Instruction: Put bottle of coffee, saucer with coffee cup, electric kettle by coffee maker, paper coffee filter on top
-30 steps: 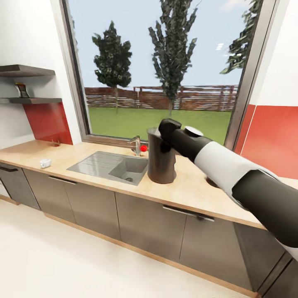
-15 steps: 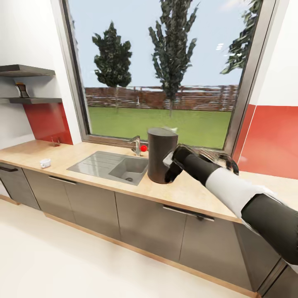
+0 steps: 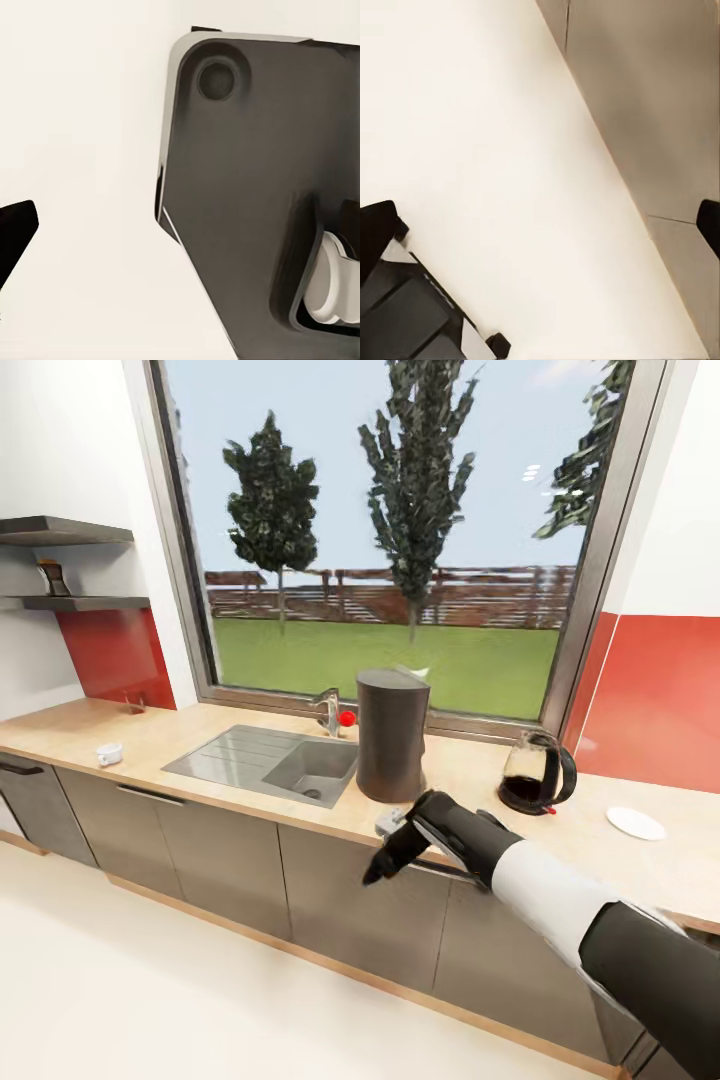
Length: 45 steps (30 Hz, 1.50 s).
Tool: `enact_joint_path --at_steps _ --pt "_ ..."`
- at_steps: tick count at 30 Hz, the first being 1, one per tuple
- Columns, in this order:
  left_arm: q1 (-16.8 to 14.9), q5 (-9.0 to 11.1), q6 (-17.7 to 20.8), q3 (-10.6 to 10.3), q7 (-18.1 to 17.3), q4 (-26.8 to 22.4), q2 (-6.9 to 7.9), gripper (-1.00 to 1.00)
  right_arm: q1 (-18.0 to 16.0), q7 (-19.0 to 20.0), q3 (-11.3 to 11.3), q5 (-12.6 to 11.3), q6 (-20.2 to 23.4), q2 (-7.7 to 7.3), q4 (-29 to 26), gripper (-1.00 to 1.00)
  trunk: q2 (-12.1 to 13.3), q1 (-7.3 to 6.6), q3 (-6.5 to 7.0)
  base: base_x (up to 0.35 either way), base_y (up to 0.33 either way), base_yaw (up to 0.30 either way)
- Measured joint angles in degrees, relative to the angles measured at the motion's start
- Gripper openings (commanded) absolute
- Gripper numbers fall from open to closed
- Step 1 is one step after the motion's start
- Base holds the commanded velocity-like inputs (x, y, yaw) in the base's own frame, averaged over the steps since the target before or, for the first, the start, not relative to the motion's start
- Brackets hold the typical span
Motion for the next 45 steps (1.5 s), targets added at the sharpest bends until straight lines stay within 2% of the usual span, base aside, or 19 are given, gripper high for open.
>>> enact_joint_path --at_steps 4,7,8,9,10,12,14,18,19,20,21,22,23,26,30,33,38,42,45 --pt "0.0 0.0 0.0 0.0 0.0 0.0 -0.10 1.00 4.1 0.1 0.0 -2.1 -5.9 0.06 0.1 1.00 0.0 0.00 0.00 0.000 0.000 0.000" --pt "0.0 0.2 0.0 0.0 0.0 0.0 -0.11 1.00 9.3 0.1 0.0 -2.6 -13.0 0.07 0.2 1.00 0.0 0.00 -0.01 0.000 0.000 0.000" --pt "0.0 0.5 0.0 0.1 0.0 0.0 -0.13 1.00 13.8 -1.8 -0.1 -2.6 -23.4 0.12 0.4 1.00 0.0 -0.01 0.02 0.000 0.000 0.000" --pt "0.0 0.5 -0.1 0.1 0.0 -0.1 -0.15 1.00 19.1 -3.6 0.0 -2.5 -26.9 0.17 0.7 1.00 0.0 0.00 -0.01 0.000 0.000 0.000" --pt "0.0 0.6 -0.1 0.1 0.0 -0.1 -0.16 1.00 19.2 -4.7 0.0 -2.6 -28.5 0.23 1.0 1.00 0.0 0.00 0.00 0.000 0.000 0.000" --pt "0.0 0.6 0.0 0.1 0.0 -0.1 -0.28 1.00 22.9 -9.7 0.0 -2.7 -33.5 0.95 2.5 1.00 0.0 0.00 -0.01 0.000 0.000 0.000" --pt "-0.1 0.6 0.0 0.1 0.0 -0.1 -0.44 1.00 27.3 -16.8 0.0 -2.8 -39.1 2.66 6.3 1.00 0.0 0.00 -0.01 0.000 0.000 0.000" --pt "-0.1 0.6 -0.1 0.1 0.0 -0.1 -0.53 1.00 30.8 -23.9 0.0 -4.0 -44.8 4.91 12.2 1.00 0.0 0.00 0.00 0.000 0.000 0.000" --pt "-0.2 0.5 -0.1 0.1 0.0 -0.1 -0.58 1.00 32.2 -27.1 0.0 -5.8 -47.7 6.35 15.9 1.00 0.0 0.00 -0.01 0.000 0.000 0.000" --pt "-0.2 0.4 0.0 0.0 0.0 -0.2 -0.63 1.00 33.8 -29.7 -0.1 -9.2 -50.4 7.74 20.4 1.00 0.0 0.00 -0.01 0.000 0.000 0.000" --pt "-0.3 0.3 0.0 0.0 0.0 -0.2 -0.68 1.00 34.7 -30.8 -0.3 -13.5 -51.7 8.35 23.6 1.00 0.0 0.00 -0.01 0.000 0.000 0.000" --pt "-0.3 0.2 -0.1 0.0 0.0 -0.2 -0.71 1.00 35.1 -31.0 -0.3 -15.8 -52.1 8.51 24.7 1.00 0.0 0.00 0.00 0.000 0.000 0.000" --pt "-0.3 0.2 -0.1 0.0 0.0 -0.2 -0.72 1.00 35.2 -31.1 -0.3 -17.1 -52.2 8.56 25.2 1.00 0.0 0.00 0.00 0.000 0.000 0.000" --pt "-0.3 0.2 -0.2 0.0 0.0 -0.2 -0.68 1.00 35.8 -31.4 -0.4 -22.9 -52.5 8.65 27.5 1.00 0.0 0.00 0.00 0.000 0.000 0.000" --pt "-0.4 0.6 -2.3 0.1 0.0 -0.2 -0.73 1.00 36.3 -31.5 -0.4 -27.8 -52.6 8.50 30.1 1.00 0.0 0.00 0.00 0.000 0.000 0.000" --pt "-0.5 0.8 -4.1 0.1 0.0 -0.2 -0.80 1.00 36.7 -31.5 -0.4 -29.2 -52.6 7.89 30.8 1.00 0.0 0.00 0.00 0.000 0.000 0.000" --pt "-0.5 0.9 -6.0 0.1 0.0 -0.2 -0.96 1.00 37.2 -31.4 -0.4 -30.1 -52.5 5.15 31.2 1.00 0.0 0.00 0.00 0.000 0.000 0.000" --pt "-0.5 0.9 -6.2 0.1 0.0 -0.2 -0.95 1.00 37.2 -31.4 -0.4 -30.2 -52.6 4.35 31.3 1.00 0.0 0.00 0.00 0.000 0.000 0.000" --pt "-0.5 0.9 -6.3 0.1 0.0 -0.2 -0.94 1.00 37.3 -31.5 -0.3 -30.2 -52.7 4.40 31.1 1.00 0.0 0.00 0.00 0.000 0.000 0.000"
